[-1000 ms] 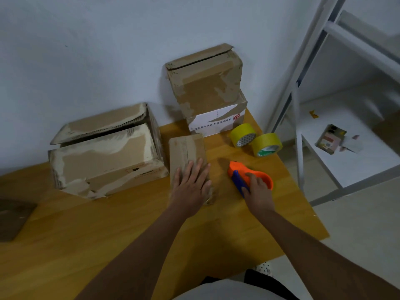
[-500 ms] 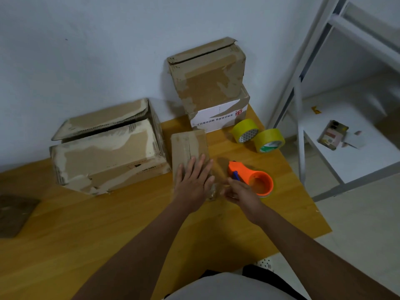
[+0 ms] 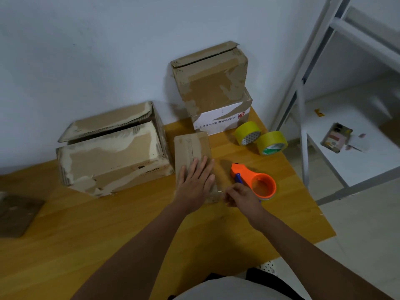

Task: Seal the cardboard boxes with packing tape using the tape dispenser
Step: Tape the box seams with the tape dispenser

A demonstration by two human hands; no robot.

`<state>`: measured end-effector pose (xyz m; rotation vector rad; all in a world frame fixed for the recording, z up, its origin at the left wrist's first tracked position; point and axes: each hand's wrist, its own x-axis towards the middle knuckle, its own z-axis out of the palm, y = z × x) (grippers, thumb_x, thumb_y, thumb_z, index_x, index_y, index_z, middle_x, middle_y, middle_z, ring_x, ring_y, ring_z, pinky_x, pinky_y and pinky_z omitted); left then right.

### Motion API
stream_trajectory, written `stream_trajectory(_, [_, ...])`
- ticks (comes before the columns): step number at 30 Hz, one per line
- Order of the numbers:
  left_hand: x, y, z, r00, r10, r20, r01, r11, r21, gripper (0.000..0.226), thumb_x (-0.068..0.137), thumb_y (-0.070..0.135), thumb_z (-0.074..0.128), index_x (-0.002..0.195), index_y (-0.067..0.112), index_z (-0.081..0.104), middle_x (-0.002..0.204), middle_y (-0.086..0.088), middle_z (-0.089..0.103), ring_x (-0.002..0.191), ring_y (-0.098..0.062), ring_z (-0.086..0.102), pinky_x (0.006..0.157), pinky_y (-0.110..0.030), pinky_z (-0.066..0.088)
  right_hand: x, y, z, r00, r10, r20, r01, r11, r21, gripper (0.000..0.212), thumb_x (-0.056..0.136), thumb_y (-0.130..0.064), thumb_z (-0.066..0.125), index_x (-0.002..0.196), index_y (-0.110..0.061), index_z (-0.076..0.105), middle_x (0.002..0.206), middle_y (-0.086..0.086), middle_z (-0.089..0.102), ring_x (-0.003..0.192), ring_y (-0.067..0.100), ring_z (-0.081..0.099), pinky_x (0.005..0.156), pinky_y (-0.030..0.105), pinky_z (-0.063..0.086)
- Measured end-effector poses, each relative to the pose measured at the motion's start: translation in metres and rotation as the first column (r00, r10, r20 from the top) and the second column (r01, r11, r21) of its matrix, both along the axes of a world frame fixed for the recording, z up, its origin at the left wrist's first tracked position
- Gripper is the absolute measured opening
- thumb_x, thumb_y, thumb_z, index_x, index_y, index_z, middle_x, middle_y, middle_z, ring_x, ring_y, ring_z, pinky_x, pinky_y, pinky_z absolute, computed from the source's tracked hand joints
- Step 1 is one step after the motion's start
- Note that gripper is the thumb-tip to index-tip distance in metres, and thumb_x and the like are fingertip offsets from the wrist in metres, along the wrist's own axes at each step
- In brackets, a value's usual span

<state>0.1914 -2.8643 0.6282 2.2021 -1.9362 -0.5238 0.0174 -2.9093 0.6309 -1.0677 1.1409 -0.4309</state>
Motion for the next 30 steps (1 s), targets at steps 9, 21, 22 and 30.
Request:
stream_trajectory(9, [0.022, -0.003, 0.02, 0.906, 0.022, -0.422, 0.03, 0.993, 0.115, 0.052, 0.106, 0.047, 0.013, 0.156, 0.033, 0.021, 0.165, 0.013, 0.005, 0.146, 0.003, -0.013, 0.117, -0.031, -0.018, 0.007, 0.006, 0.007, 0.992, -0.039, -0.119, 0.025, 0.993, -0.115, 0.015, 0.101, -0.008, 0.046, 0.088, -0.002, 0.052, 0.068, 0.004, 0.059, 0.055, 0.014, 0.054, 0.051, 0.019, 0.046])
stream_trajectory(21, [0.036, 0.006, 0.008, 0.955, -0.296, -0.001, 0.295, 0.953, 0.06, 0.069, 0.098, 0.059, 0.03, 0.157, 0.031, 0.007, 0.163, 0.01, -0.011, 0.15, -0.016, -0.019, 0.119, -0.039, -0.015, 0.009, 0.008, 0.009, 0.98, -0.06, -0.191, 0.023, 0.982, -0.187, 0.015, 0.1, -0.008, 0.048, 0.086, -0.004, 0.052, 0.071, 0.007, 0.061, 0.056, 0.016, 0.055, 0.055, 0.024, 0.046])
stream_trajectory(22, [0.037, 0.006, 0.007, 0.949, -0.312, 0.038, 0.31, 0.949, 0.058, 0.069, 0.099, 0.058, 0.032, 0.157, 0.03, 0.008, 0.162, 0.01, -0.011, 0.15, -0.017, -0.018, 0.119, -0.039, -0.015, 0.009, 0.009, 0.009, 0.98, -0.061, -0.187, 0.024, 0.981, -0.191, 0.014, 0.1, -0.008, 0.047, 0.088, -0.003, 0.052, 0.072, 0.008, 0.061, 0.056, 0.016, 0.055, 0.055, 0.024, 0.046])
stream_trajectory(30, [0.03, 0.013, 0.001, 0.894, -0.348, 0.283, 0.373, 0.927, -0.036, 0.076, 0.092, 0.055, 0.046, 0.155, 0.017, 0.026, 0.162, -0.009, 0.021, 0.15, -0.036, 0.014, 0.119, -0.056, 0.017, 0.0, 0.019, 0.01, 0.992, -0.058, -0.115, 0.014, 0.936, -0.351, 0.022, 0.096, -0.021, 0.06, 0.086, -0.002, 0.057, 0.075, 0.012, 0.067, 0.061, 0.016, 0.06, 0.062, 0.026, 0.048])
